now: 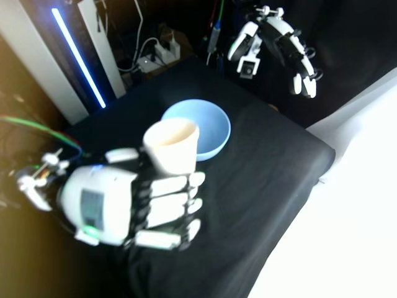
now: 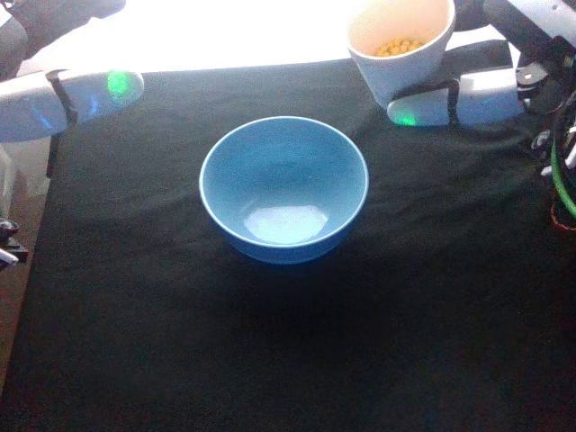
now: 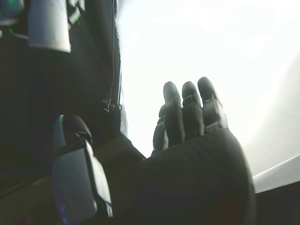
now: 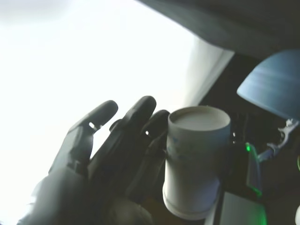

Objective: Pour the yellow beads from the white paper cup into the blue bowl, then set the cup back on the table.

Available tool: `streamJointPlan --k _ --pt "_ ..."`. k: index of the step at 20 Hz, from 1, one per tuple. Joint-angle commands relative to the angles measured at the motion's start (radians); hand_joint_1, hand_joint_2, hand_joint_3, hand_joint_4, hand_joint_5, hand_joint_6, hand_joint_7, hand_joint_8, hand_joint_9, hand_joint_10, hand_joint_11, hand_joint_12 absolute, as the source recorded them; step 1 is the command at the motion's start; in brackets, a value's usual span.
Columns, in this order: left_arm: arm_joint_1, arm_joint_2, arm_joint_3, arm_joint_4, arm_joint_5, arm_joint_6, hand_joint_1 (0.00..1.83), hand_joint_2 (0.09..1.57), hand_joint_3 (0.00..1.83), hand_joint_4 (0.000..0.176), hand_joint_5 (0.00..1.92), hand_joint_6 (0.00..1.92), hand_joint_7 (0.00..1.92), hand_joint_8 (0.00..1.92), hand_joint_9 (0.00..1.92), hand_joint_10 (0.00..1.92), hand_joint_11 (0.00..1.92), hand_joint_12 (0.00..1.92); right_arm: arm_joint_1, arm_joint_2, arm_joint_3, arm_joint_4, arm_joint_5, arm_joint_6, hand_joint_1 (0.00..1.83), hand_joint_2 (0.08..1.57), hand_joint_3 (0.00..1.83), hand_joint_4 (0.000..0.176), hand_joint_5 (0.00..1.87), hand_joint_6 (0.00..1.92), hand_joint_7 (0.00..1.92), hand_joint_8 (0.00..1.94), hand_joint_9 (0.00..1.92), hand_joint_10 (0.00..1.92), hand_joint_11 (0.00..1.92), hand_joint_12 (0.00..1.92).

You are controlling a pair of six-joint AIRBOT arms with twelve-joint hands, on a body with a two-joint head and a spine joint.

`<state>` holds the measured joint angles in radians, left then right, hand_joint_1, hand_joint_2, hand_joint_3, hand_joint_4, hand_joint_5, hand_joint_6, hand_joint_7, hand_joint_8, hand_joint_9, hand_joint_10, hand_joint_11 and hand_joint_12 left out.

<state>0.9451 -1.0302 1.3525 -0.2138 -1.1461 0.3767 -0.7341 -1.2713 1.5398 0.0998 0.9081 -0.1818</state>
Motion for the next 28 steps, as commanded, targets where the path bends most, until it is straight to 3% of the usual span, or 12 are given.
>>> streamJointPlan --k 1,3,4,5,8,10,11,12,15,17,21,28 --pt "-0.007 -0.005 0.004 -0.016 -0.114 -0.011 0.56 0.93 0.00 0.054 0.12 0.00 0.38 0.00 0.22 0.00 0.00 0.44 0.023 0.006 0.006 -0.001 0.103 0.011 1.28 1.05 0.00 0.000 1.43 0.12 0.96 1.03 0.91 0.12 0.07 1.44" --pt "-0.007 -0.005 0.004 -0.016 -0.116 -0.014 0.56 0.93 0.00 0.043 0.12 0.00 0.38 0.00 0.22 0.00 0.00 0.42 0.040 0.009 0.006 -0.039 0.077 0.011 1.27 1.07 0.00 0.000 1.37 0.29 0.89 1.07 0.70 0.44 0.02 1.55" --pt "-0.006 -0.004 0.004 -0.016 -0.116 -0.015 0.56 0.93 0.00 0.050 0.12 0.00 0.39 0.01 0.23 0.01 0.00 0.42 0.052 0.012 0.006 -0.065 0.062 0.011 1.22 1.03 0.00 0.000 1.26 0.47 0.70 0.41 0.52 0.23 0.00 1.25" --pt "-0.006 -0.004 0.004 -0.015 -0.116 -0.016 0.56 0.93 0.00 0.051 0.13 0.00 0.40 0.00 0.23 0.00 0.00 0.39 0.062 0.013 0.006 -0.085 0.048 0.011 1.20 1.02 0.00 0.000 1.22 0.55 0.80 0.18 0.60 0.19 0.00 1.33" --pt "-0.006 -0.005 0.004 -0.015 -0.118 -0.018 0.59 0.93 0.00 0.034 0.14 0.00 0.43 0.01 0.24 0.00 0.00 0.35 0.104 0.014 0.007 -0.153 0.005 0.009 1.20 1.03 0.00 0.000 1.19 0.61 0.77 0.00 0.61 0.02 0.07 1.13" --pt "-0.006 -0.005 0.004 -0.013 -0.118 -0.020 0.59 0.93 0.00 0.043 0.15 0.01 0.42 0.00 0.24 0.00 0.00 0.36 0.140 0.014 0.009 -0.213 -0.034 0.006 1.21 1.00 0.00 0.000 1.26 0.49 0.46 0.00 0.08 0.01 0.00 0.10" --pt "-0.006 -0.005 0.004 -0.013 -0.118 -0.021 0.59 0.93 0.00 0.046 0.15 0.01 0.42 0.00 0.24 0.00 0.00 0.36 0.153 0.014 0.008 -0.238 -0.050 0.006 1.21 1.01 0.00 0.000 1.25 0.51 0.79 0.02 0.35 0.05 0.11 0.11" --pt "-0.006 -0.005 0.004 -0.013 -0.119 -0.022 0.58 0.91 0.00 0.051 0.16 0.00 0.43 0.00 0.24 0.00 0.00 0.39 0.165 0.014 0.008 -0.257 -0.061 0.006 1.21 1.01 0.00 0.000 1.25 0.51 0.57 0.00 0.11 0.01 0.02 0.02" --pt "-0.007 -0.005 0.004 -0.013 -0.120 -0.023 0.56 0.89 0.00 0.043 0.15 0.00 0.43 0.00 0.24 0.00 0.00 0.45 0.187 0.014 0.008 -0.310 -0.091 0.005 1.21 0.98 0.00 0.000 1.33 0.35 0.83 0.02 0.45 0.02 0.00 0.57" --pt "-0.007 -0.005 0.004 -0.013 -0.120 -0.024 0.57 0.89 0.00 0.039 0.15 0.00 0.43 0.00 0.24 0.00 0.00 0.45 0.187 0.014 0.008 -0.320 -0.098 0.003 1.21 0.99 0.00 0.000 1.33 0.35 0.93 0.02 0.45 0.01 0.00 0.41" --pt "-0.007 -0.005 0.003 -0.013 -0.120 -0.025 0.56 0.88 0.00 0.026 0.14 0.00 0.44 0.00 0.24 0.00 0.00 0.45 0.217 0.013 0.006 -0.398 -0.144 0.002 1.21 0.99 0.00 0.000 1.31 0.39 0.94 0.01 0.49 0.01 0.00 0.69" --pt "-0.006 -0.005 0.003 -0.012 -0.118 -0.027 0.57 0.90 0.00 0.045 0.15 0.00 0.44 0.00 0.24 0.00 0.00 0.42 0.311 0.013 -0.014 -0.553 -0.226 -0.026 1.21 0.98 0.00 0.000 1.36 0.29 0.80 0.02 0.42 0.01 0.00 0.01"
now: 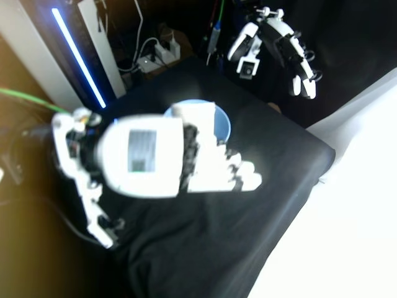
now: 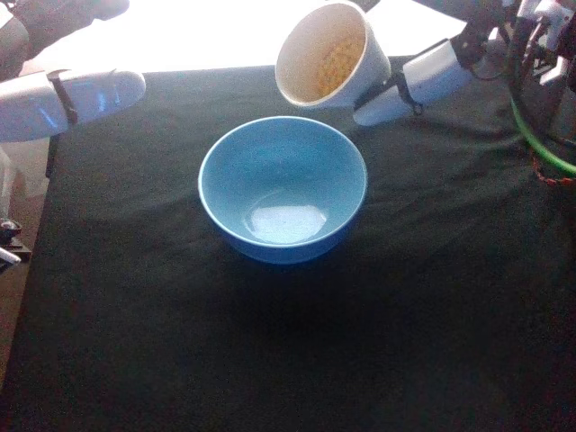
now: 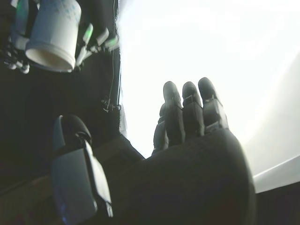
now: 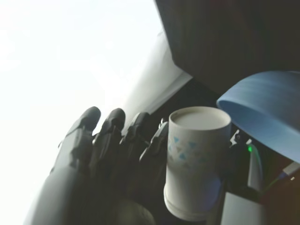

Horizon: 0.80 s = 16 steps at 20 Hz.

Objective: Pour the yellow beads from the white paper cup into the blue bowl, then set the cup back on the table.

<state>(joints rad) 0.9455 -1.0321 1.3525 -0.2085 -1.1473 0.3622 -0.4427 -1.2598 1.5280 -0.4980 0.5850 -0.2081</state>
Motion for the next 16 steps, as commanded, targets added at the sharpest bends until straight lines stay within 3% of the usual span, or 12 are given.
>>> streamJointPlan --k 1,2,4,5,6,10,11,12,13,14,15,16 --pt "-0.006 -0.003 0.003 -0.018 -0.116 -0.013 0.58 0.91 0.00 0.050 0.15 0.00 0.44 0.00 0.24 0.00 0.00 0.43 0.027 0.002 -0.004 0.027 0.088 -0.001 1.21 0.98 0.00 0.000 1.36 0.29 0.89 0.02 0.47 0.01 0.00 0.00" --pt "-0.006 -0.003 0.003 -0.018 -0.115 -0.013 0.58 0.91 0.00 0.057 0.15 0.00 0.44 0.00 0.24 0.00 0.00 0.43 0.031 0.002 -0.006 0.016 0.082 -0.003 1.21 0.98 0.00 0.000 1.36 0.29 0.89 0.01 0.46 0.00 0.00 0.00" --pt "-0.006 -0.004 0.003 -0.016 -0.112 -0.013 0.58 0.91 0.00 0.054 0.16 0.00 0.44 0.00 0.26 0.01 0.01 0.44 0.042 0.002 -0.008 -0.019 0.065 -0.003 1.21 0.98 0.00 0.000 1.36 0.29 0.86 0.01 0.44 0.00 0.00 0.00" --pt "-0.006 -0.006 0.004 -0.015 -0.111 -0.013 0.57 0.92 0.00 0.044 0.15 0.00 0.44 0.00 0.27 0.01 0.03 0.45 0.050 0.002 -0.013 -0.048 0.048 -0.004 1.21 0.98 0.00 0.000 1.34 0.33 0.91 0.00 0.46 0.00 0.00 0.00" --pt "-0.006 -0.006 0.004 -0.014 -0.111 -0.013 0.54 0.91 0.00 0.058 0.15 0.00 0.42 0.00 0.27 0.00 0.00 0.56 0.057 0.002 -0.016 -0.068 0.040 -0.004 1.21 0.98 0.00 0.000 1.34 0.34 0.93 0.00 0.48 0.01 0.00 0.00" --pt "-0.003 -0.006 0.004 -0.013 -0.111 -0.013 0.55 0.91 0.00 0.049 0.14 0.00 0.40 0.00 0.26 0.00 0.00 0.54 0.070 0.002 -0.022 -0.104 0.038 -0.004 1.21 0.98 0.00 0.000 1.34 0.34 0.90 0.01 0.49 0.01 0.00 0.00" --pt "-0.002 -0.006 0.003 -0.013 -0.111 -0.013 0.55 0.90 0.00 0.040 0.14 0.00 0.40 0.00 0.27 0.01 0.00 0.55 0.071 0.002 -0.023 -0.113 0.038 -0.005 1.21 0.98 0.00 0.000 1.35 0.32 1.01 0.01 0.57 0.01 0.00 0.00" --pt "-0.001 -0.006 0.003 -0.013 -0.111 -0.014 0.56 0.90 0.00 0.039 0.15 0.00 0.40 0.00 0.28 0.01 0.00 0.58 0.072 0.002 -0.025 -0.124 0.035 -0.005 1.27 1.00 0.00 0.000 1.36 0.41 1.14 0.40 0.63 0.00 0.00 0.00" --pt "-0.001 -0.006 0.003 -0.013 -0.110 -0.014 0.55 0.89 0.00 0.041 0.14 0.00 0.40 0.00 0.29 0.01 0.00 0.60 0.074 0.002 -0.028 -0.137 0.031 -0.005 1.28 1.00 0.00 0.000 1.34 0.48 1.17 0.49 0.67 0.00 0.00 0.00" --pt "-0.001 -0.006 0.003 -0.013 -0.110 -0.014 0.56 0.89 0.00 0.040 0.14 0.00 0.40 0.00 0.29 0.01 0.00 0.60 0.078 0.002 -0.030 -0.150 0.025 -0.005 1.28 1.03 0.00 0.000 1.33 0.46 1.06 0.73 0.67 0.00 0.00 0.00" --pt "-0.001 -0.006 0.004 -0.013 -0.110 -0.014 0.57 0.90 0.00 0.040 0.14 0.00 0.40 0.00 0.29 0.00 0.00 0.57 0.085 0.002 -0.033 -0.175 0.013 -0.005 1.27 1.03 0.00 0.000 1.37 0.27 1.07 0.86 0.85 0.06 0.03 0.01" --pt "0.000 -0.006 0.004 -0.013 -0.110 -0.014 0.57 0.89 0.00 0.042 0.14 0.00 0.40 0.00 0.29 0.00 0.00 0.56 0.099 0.002 -0.036 -0.204 -0.002 -0.005 1.27 1.03 0.00 0.000 1.41 0.18 1.06 0.88 0.86 0.04 0.05 0.04"
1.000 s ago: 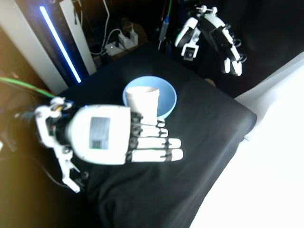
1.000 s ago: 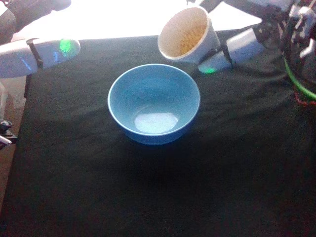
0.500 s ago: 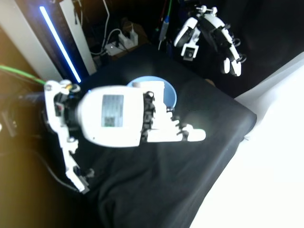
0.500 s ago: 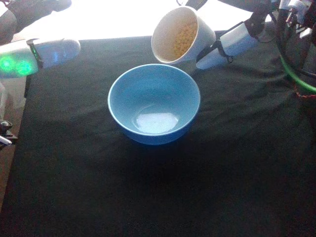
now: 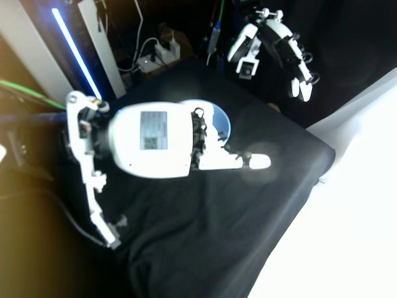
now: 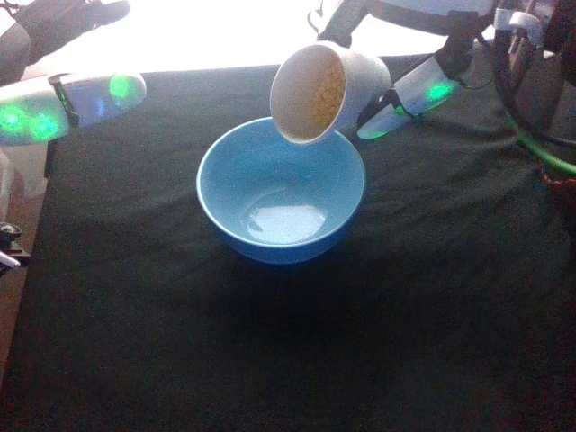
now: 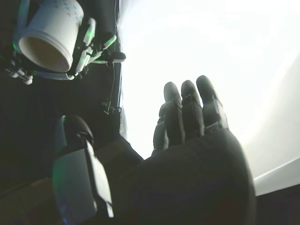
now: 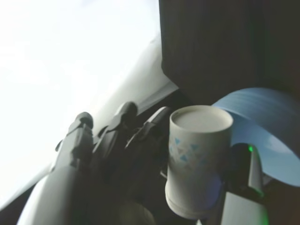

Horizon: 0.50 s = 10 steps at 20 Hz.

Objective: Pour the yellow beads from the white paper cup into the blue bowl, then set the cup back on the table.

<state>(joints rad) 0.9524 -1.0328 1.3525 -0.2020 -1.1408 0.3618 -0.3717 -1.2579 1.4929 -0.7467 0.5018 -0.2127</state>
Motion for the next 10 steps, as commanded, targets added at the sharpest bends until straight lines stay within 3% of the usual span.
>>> streamJointPlan --k 1,4,5,7,10 --pt "-0.007 -0.005 0.004 -0.020 -0.117 -0.013 0.57 0.89 0.00 0.042 0.14 0.00 0.40 0.00 0.30 0.01 0.00 0.56 0.038 0.000 -0.005 0.024 0.070 0.000 1.27 1.01 0.00 0.000 1.42 0.22 1.14 0.68 0.79 0.01 0.08 0.06" --pt "-0.006 -0.005 0.004 -0.020 -0.118 -0.014 0.56 0.90 0.00 0.039 0.14 0.00 0.40 0.00 0.29 0.00 0.00 0.56 0.070 0.003 -0.017 -0.035 0.047 0.000 1.27 0.99 0.00 0.000 1.48 0.12 1.21 0.55 0.85 0.02 0.00 0.27" --pt "-0.006 -0.005 0.004 -0.020 -0.117 -0.014 0.56 0.89 0.00 0.043 0.14 0.00 0.41 0.00 0.29 0.00 0.00 0.56 0.075 0.003 -0.019 -0.046 0.042 0.000 1.27 0.99 0.00 0.002 1.48 0.11 1.21 0.55 0.84 0.01 0.00 0.17" --pt "-0.005 -0.005 0.004 -0.020 -0.116 -0.014 0.57 0.90 0.00 0.036 0.14 0.00 0.40 0.00 0.28 0.00 0.00 0.54 0.090 0.005 -0.026 -0.076 0.030 0.000 1.26 1.01 0.00 0.000 1.47 0.06 1.10 0.81 0.82 0.01 0.00 0.15" --pt "-0.005 -0.005 0.004 -0.019 -0.116 -0.014 0.58 0.90 0.00 0.036 0.15 0.00 0.41 0.00 0.28 0.00 0.00 0.54 0.122 0.011 -0.044 -0.153 -0.006 0.000 1.27 1.00 0.00 0.007 1.48 0.06 1.17 0.66 0.77 0.01 0.01 0.06"
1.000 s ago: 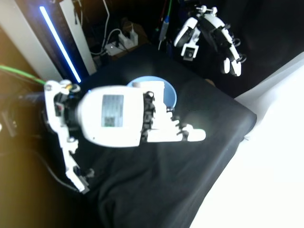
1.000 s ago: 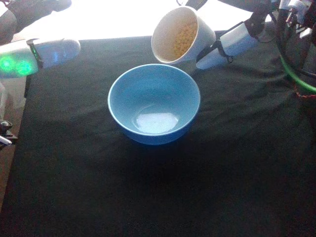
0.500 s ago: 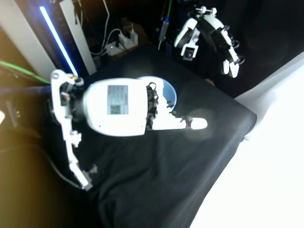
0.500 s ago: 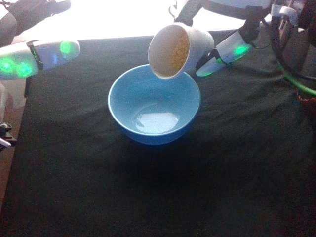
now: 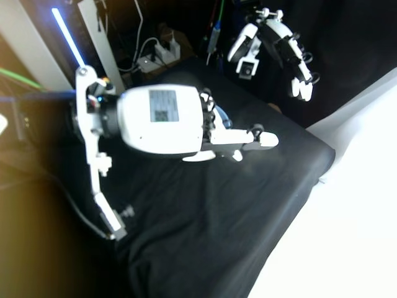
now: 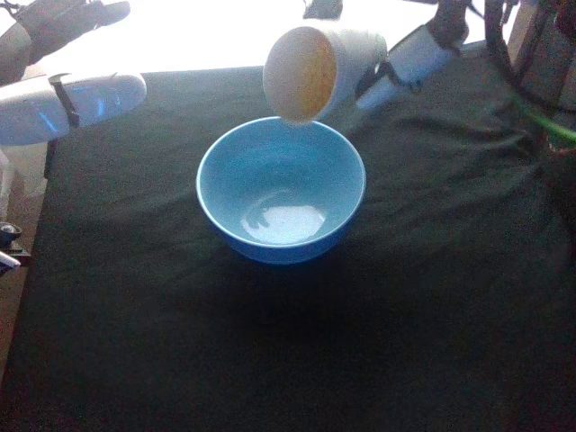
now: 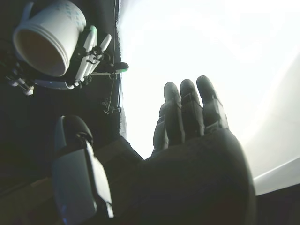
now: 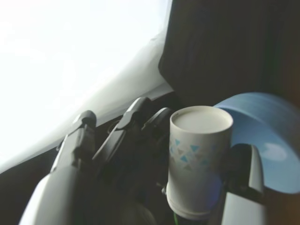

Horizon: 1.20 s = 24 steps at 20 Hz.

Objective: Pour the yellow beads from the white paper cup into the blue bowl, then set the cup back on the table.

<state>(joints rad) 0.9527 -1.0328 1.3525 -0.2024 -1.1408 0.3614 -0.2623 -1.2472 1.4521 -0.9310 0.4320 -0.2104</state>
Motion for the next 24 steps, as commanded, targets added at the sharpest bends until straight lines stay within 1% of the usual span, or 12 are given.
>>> streamJointPlan --k 1,6,7,9,10,11,13,16,19,22,23,24 --pt "-0.006 -0.005 0.004 -0.019 -0.116 -0.014 0.58 0.90 0.00 0.036 0.15 0.00 0.41 0.00 0.28 0.00 0.00 0.54 0.023 0.002 -0.011 0.006 0.051 -0.002 1.27 1.00 0.00 0.007 1.48 0.06 1.17 0.66 0.77 0.01 0.01 0.06" --pt "-0.006 -0.005 0.004 -0.019 -0.117 -0.015 0.58 0.89 0.00 0.028 0.14 0.00 0.40 0.00 0.29 0.01 0.00 0.57 0.031 0.003 -0.021 -0.046 0.027 -0.002 1.27 1.00 0.00 0.003 1.48 0.08 1.18 0.62 0.73 0.01 0.01 0.02" --pt "-0.006 -0.005 0.004 -0.019 -0.117 -0.015 0.58 0.90 0.00 0.029 0.14 0.00 0.40 0.00 0.30 0.01 0.01 0.57 0.032 0.003 -0.023 -0.057 0.023 -0.002 1.27 0.99 0.00 0.030 1.47 0.08 1.21 0.60 0.70 0.00 0.00 0.00" --pt "-0.006 -0.005 0.002 -0.020 -0.119 -0.015 0.59 0.91 0.01 0.034 0.15 0.00 0.40 0.00 0.30 0.01 0.01 0.58 0.035 0.003 -0.031 -0.090 0.006 -0.002 1.27 1.00 0.00 0.038 1.47 0.07 1.22 0.61 0.70 0.00 0.00 0.00" --pt "-0.005 -0.006 0.001 -0.020 -0.118 -0.015 0.57 0.91 0.01 0.034 0.15 0.00 0.41 0.00 0.31 0.01 0.01 0.58 0.038 0.003 -0.034 -0.101 0.000 -0.002 1.27 1.00 0.00 0.032 1.47 0.06 1.20 0.64 0.73 0.01 0.00 0.00" --pt "-0.005 -0.006 0.001 -0.020 -0.117 -0.016 0.58 0.90 0.00 0.052 0.15 0.00 0.40 0.00 0.30 0.00 0.00 0.62 0.041 0.003 -0.039 -0.120 -0.007 -0.002 1.27 1.00 0.00 0.000 1.45 0.03 1.18 0.77 0.74 0.02 0.00 0.00" --pt "-0.005 -0.007 0.001 -0.020 -0.115 -0.016 0.58 0.90 0.00 0.054 0.14 0.00 0.40 0.00 0.30 0.00 0.00 0.61 0.047 0.003 -0.047 -0.148 -0.018 -0.002 1.27 1.01 0.01 0.000 1.43 0.02 1.14 0.89 0.73 0.01 0.00 0.00" --pt "-0.005 -0.007 0.001 -0.020 -0.115 -0.016 0.58 0.90 0.00 0.049 0.14 0.00 0.40 0.00 0.30 0.00 0.00 0.61 0.063 0.003 -0.066 -0.206 -0.035 -0.002 1.27 1.00 0.00 0.024 1.47 0.04 1.21 0.64 0.70 0.00 0.00 0.00" --pt "-0.004 -0.007 0.001 -0.020 -0.114 -0.018 0.58 0.89 0.00 0.055 0.14 0.00 0.40 0.00 0.30 0.00 0.00 0.61 0.071 0.003 -0.078 -0.243 -0.045 -0.002 1.27 1.01 0.00 0.010 1.47 0.03 1.15 0.75 0.64 0.00 0.00 0.00" --pt "-0.003 -0.007 0.001 -0.020 -0.113 -0.018 0.57 0.89 0.00 0.049 0.15 0.00 0.40 0.00 0.32 0.01 0.00 0.62 0.080 0.004 -0.093 -0.296 -0.065 -0.002 1.27 0.99 0.00 0.043 1.48 0.05 1.24 0.56 0.66 0.01 0.00 0.00" --pt "-0.002 -0.007 0.001 -0.020 -0.113 -0.019 0.58 0.89 0.00 0.050 0.15 0.00 0.40 0.00 0.31 0.00 0.00 0.61 0.085 0.004 -0.100 -0.315 -0.071 -0.002 1.27 0.99 0.00 0.033 1.46 0.04 1.24 0.63 0.68 0.01 0.00 0.00" --pt "-0.002 -0.007 0.001 -0.020 -0.113 -0.019 0.56 0.89 0.00 0.043 0.14 0.00 0.41 0.00 0.32 0.00 0.00 0.64 0.094 0.005 -0.111 -0.346 -0.081 -0.002 1.27 1.00 0.00 0.000 1.44 0.03 1.22 0.72 0.69 0.01 0.00 0.00"
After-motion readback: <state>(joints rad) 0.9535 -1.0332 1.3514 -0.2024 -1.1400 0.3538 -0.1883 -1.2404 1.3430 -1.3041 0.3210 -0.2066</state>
